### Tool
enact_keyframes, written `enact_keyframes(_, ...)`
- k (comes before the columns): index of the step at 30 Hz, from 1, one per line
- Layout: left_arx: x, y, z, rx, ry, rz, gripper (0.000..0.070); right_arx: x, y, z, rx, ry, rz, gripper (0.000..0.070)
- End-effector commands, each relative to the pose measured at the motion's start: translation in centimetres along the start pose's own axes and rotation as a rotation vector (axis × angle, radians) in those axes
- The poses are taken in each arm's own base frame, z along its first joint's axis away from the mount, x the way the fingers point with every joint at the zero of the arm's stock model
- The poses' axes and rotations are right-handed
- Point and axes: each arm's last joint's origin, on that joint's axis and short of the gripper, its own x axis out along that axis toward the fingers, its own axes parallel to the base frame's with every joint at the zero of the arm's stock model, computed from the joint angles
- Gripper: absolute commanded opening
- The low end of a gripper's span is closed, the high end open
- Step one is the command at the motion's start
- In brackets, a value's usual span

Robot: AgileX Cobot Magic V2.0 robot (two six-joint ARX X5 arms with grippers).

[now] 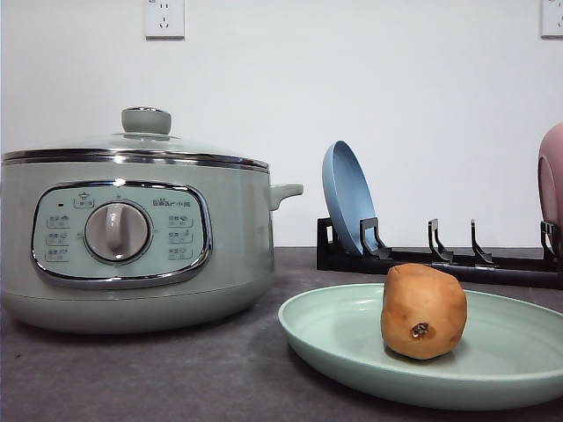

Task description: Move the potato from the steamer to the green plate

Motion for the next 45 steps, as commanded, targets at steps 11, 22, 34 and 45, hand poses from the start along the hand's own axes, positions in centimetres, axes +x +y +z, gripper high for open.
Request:
enact_keyframes(11, 0.17, -0.03, -0.68, -0.001, 0.025, 0.002, 0.0001, 0.03, -0.01, -0.05, 0.014, -0.007, 0.001, 0.0000)
enact_keyframes(22, 0.17, -0.03, -0.68, -0.001, 0.025, 0.002, 0.0001, 0.03, -0.01, -0.05, 0.014, -0.007, 0.001, 0.0000)
enact_keyframes(34, 0.17, -0.03, -0.68, -0.001, 0.025, 0.002, 0.0001, 0.03, -0.01, -0.05, 0.014, -0.007, 0.001, 0.0000)
enact_keyframes(45, 0.17, -0.03, -0.68, -0.001, 0.025, 0.002, 0.0001, 0.03, -0.01, -0.05, 0.014, -0.007, 0.001, 0.0000)
